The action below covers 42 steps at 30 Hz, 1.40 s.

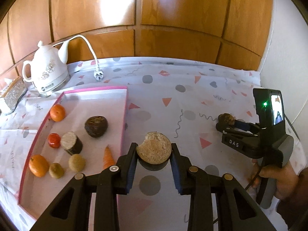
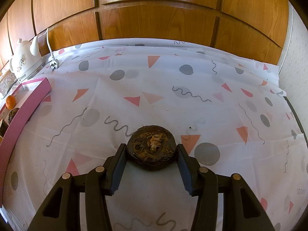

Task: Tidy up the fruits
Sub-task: 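Carry the log slice into the tray with the left tool while the right tool carries the root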

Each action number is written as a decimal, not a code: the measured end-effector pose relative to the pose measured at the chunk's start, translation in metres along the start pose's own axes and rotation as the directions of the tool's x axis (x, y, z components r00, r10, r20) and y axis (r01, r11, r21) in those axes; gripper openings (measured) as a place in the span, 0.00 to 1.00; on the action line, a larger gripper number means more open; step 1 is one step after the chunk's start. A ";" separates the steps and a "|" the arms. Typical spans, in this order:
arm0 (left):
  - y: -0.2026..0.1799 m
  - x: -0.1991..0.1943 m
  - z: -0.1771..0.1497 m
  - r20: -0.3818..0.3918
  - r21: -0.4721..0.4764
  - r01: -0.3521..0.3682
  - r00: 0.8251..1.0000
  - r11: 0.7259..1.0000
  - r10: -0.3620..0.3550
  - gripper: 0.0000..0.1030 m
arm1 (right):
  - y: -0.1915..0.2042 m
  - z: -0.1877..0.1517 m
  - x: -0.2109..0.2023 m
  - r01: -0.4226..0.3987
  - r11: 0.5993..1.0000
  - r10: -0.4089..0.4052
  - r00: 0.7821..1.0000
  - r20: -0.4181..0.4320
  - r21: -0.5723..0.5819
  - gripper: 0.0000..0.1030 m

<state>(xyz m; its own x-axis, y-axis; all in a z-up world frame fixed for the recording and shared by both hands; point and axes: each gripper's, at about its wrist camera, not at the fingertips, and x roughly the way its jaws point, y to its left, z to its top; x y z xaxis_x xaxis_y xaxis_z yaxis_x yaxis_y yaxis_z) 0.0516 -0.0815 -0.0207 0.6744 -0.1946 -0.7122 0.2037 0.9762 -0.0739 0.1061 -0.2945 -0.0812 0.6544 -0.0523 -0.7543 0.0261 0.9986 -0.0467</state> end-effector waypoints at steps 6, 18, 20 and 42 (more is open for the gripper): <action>0.026 -0.012 -0.002 0.015 -0.042 -0.049 0.999 0.998 0.050 0.32 | 0.001 0.000 0.000 0.005 1.000 -0.005 1.000 0.000 -0.002 0.50; 0.097 -0.015 -0.019 -0.030 -0.177 -0.178 0.984 0.968 0.175 0.33 | 0.006 0.000 -0.001 0.037 0.999 -0.037 0.999 -0.002 -0.024 0.50; 0.104 -0.013 -0.023 -0.037 -0.188 -0.191 0.982 0.963 0.188 0.33 | 0.007 -0.001 -0.001 0.047 0.998 -0.047 0.999 -0.002 -0.031 0.50; 0.149 -0.060 -0.029 0.045 -0.317 -0.240 0.963 0.918 0.267 0.72 | 0.184 0.028 -0.066 -0.324 0.896 0.344 0.939 0.015 -0.303 0.49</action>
<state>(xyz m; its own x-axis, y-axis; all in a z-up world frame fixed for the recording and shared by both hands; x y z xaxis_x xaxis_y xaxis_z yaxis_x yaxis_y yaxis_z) 0.0205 0.0785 -0.0093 0.7354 0.0691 -0.6741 -0.1995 0.9728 -0.1179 0.0890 -0.1069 -0.0211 0.6346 0.2946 -0.7144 -0.4174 0.9087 0.0040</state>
